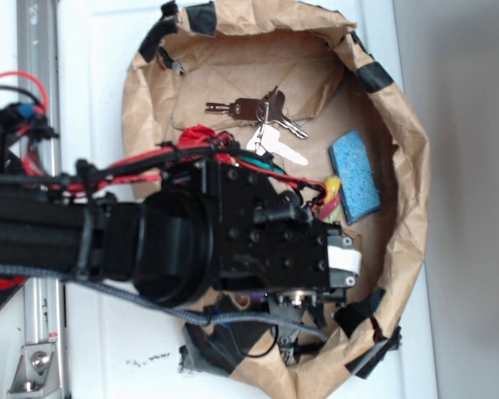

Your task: Grab the multicolored rope.

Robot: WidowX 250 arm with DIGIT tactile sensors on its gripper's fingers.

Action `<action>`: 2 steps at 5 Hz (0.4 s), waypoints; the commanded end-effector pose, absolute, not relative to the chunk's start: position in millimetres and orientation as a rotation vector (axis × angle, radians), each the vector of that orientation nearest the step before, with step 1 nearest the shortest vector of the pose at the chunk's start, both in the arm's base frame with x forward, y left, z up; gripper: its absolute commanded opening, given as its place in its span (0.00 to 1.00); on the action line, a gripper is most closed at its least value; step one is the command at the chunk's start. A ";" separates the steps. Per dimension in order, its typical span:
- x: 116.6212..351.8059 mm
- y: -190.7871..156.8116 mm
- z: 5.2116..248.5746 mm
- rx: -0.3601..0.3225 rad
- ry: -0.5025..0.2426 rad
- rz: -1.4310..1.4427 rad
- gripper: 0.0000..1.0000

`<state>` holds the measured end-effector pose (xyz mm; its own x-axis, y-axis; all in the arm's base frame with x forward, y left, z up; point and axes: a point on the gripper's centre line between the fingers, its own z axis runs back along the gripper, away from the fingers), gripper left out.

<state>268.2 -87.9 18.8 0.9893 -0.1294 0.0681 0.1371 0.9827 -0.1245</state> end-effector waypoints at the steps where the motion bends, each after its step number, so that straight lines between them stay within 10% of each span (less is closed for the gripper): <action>1: 290.6 -61.3 81.3 -0.084 -0.221 -0.094 0.00; 2: 292.8 -28.5 132.4 -0.088 -0.313 0.005 0.00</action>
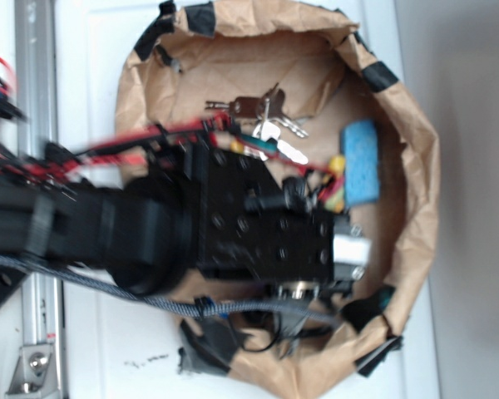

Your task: Grab the multicolored rope.

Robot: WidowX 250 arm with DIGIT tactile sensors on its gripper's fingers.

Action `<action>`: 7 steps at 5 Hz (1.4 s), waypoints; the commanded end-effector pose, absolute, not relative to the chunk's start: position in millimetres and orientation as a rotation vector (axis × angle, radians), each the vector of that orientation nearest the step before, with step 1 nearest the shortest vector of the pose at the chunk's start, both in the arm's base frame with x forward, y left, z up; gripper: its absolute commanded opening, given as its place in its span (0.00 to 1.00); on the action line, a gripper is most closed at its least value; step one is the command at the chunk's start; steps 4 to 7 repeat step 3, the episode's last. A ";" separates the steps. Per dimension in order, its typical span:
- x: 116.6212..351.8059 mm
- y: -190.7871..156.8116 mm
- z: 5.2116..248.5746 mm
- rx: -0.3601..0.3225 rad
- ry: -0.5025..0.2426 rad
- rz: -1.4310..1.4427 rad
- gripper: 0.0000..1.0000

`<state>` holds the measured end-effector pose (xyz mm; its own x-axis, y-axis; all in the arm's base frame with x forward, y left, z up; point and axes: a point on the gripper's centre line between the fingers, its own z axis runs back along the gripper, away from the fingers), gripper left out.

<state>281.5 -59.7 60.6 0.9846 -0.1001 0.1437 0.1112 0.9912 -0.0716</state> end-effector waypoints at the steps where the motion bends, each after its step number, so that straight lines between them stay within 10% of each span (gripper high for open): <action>1: 291.4 -32.5 176.3 -0.115 -0.328 -0.055 0.00; 7: 276.8 -49.1 190.1 -0.117 -0.280 -0.112 0.00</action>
